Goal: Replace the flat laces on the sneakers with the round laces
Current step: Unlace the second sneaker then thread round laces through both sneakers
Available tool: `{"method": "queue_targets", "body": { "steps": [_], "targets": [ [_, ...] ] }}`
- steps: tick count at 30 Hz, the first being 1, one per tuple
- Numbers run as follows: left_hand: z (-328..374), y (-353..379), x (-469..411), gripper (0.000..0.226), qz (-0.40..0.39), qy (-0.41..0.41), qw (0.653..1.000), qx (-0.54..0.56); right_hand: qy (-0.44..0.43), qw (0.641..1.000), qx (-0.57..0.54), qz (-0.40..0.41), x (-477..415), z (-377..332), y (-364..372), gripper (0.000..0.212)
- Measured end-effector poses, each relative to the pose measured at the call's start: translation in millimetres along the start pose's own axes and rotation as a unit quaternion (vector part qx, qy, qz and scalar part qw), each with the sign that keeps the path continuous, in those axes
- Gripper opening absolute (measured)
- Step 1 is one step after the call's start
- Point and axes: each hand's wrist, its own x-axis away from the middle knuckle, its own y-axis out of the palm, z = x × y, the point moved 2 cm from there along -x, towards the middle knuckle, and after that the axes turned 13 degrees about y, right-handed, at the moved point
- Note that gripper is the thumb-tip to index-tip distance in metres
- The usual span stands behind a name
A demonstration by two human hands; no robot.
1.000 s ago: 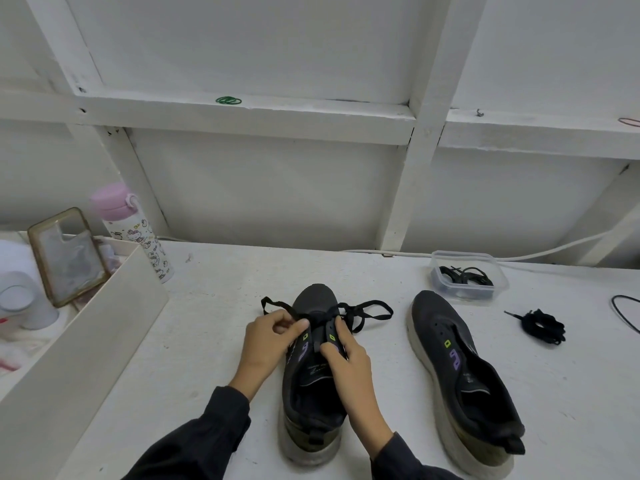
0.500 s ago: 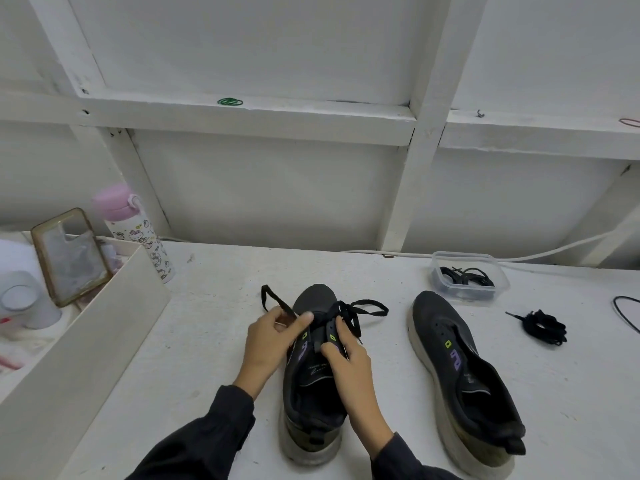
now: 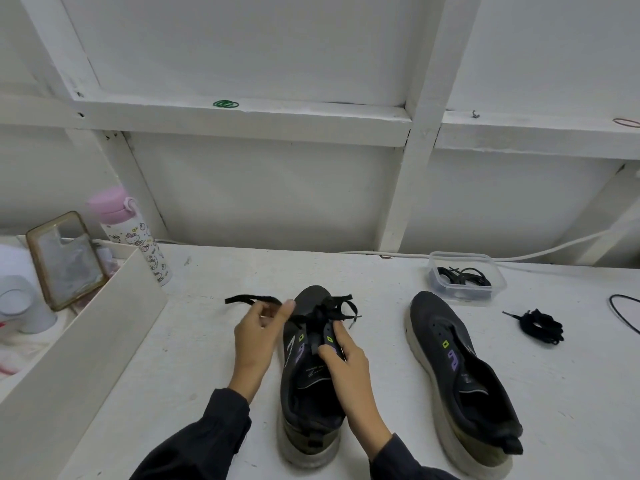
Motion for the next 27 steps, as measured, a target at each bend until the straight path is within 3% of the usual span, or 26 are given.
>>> {"method": "queue_targets", "body": {
  "steps": [3,5,8,12,18,20,22,27],
  "targets": [
    [-10.9,8.9,9.8,0.027,-0.072,-0.004,0.996,-0.056,0.011,1.000,-0.005,0.004,-2.0,3.6,1.2,0.064],
    [-10.4,9.3,7.5,0.025,-0.078,0.026,0.993,-0.080,0.006,1.000,0.000,0.007,-3.0,3.8,1.1,0.063],
    [-1.9,-0.3,-5.5,0.021,-0.020,0.061,0.996,-0.062,-0.011,1.000,0.003,-0.001,-0.8,0.8,-1.4,0.060],
    [4.9,-4.6,-10.0,0.020,0.053,0.066,0.996,-0.003,-0.030,0.999,-0.008,-0.011,3.8,-2.2,-4.1,0.032],
    [-3.7,6.2,10.2,0.023,-0.022,-0.003,1.000,0.001,-0.027,0.998,-0.046,-0.020,2.9,-3.1,-5.2,0.021],
    [-4.6,8.6,16.1,0.023,-0.047,-0.017,0.999,0.008,-0.017,0.998,-0.060,-0.021,0.7,-5.2,-5.5,0.026],
    [-3.6,10.1,19.1,0.021,-0.064,-0.011,0.998,0.008,-0.003,0.998,-0.061,-0.010,-4.8,-7.7,-9.1,0.034],
    [-2.1,9.5,19.5,0.005,-0.077,0.038,0.996,-0.005,0.013,0.998,-0.062,0.013,-19.6,-25.1,-25.2,0.011]
  ]
}}
